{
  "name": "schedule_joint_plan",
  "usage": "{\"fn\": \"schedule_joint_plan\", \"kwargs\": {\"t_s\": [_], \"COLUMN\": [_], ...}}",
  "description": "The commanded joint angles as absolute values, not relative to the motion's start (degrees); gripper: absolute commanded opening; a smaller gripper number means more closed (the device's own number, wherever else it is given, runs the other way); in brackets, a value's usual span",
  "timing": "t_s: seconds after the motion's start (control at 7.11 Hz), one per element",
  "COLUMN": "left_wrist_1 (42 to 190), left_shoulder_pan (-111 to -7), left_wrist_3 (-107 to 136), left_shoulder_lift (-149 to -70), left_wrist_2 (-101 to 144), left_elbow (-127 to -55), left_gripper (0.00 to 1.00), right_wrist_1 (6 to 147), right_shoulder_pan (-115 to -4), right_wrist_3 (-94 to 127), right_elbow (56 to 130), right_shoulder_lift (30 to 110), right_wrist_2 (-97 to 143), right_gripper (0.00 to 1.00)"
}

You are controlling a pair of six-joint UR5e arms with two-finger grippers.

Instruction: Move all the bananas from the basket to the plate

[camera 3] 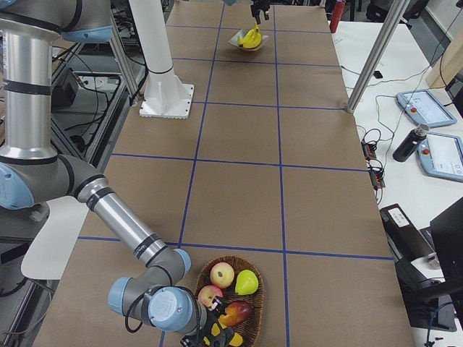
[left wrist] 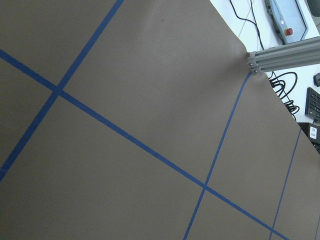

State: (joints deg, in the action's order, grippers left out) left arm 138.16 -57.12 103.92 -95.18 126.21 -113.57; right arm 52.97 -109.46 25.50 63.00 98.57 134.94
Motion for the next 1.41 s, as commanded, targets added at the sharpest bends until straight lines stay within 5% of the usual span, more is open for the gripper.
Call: {"fn": "schedule_joint_plan", "kwargs": {"t_s": [0.0,1.27], "left_wrist_1": [138.2,138.2], "left_shoulder_pan": [-57.1,-57.1], "left_wrist_3": [103.9,103.9], "left_shoulder_lift": [-95.1,-95.6], "left_wrist_2": [126.2,125.0], "left_elbow": [-113.7,-113.8], "left_gripper": [1.0,1.0], "right_wrist_1": [52.9,41.7], "right_shoulder_pan": [-109.2,-101.6], "right_wrist_3": [27.0,32.8], "right_elbow": [62.8,62.8], "right_shoulder_lift": [98.8,101.8], "right_wrist_2": [134.3,125.4], "right_gripper": [0.95,0.94]}}
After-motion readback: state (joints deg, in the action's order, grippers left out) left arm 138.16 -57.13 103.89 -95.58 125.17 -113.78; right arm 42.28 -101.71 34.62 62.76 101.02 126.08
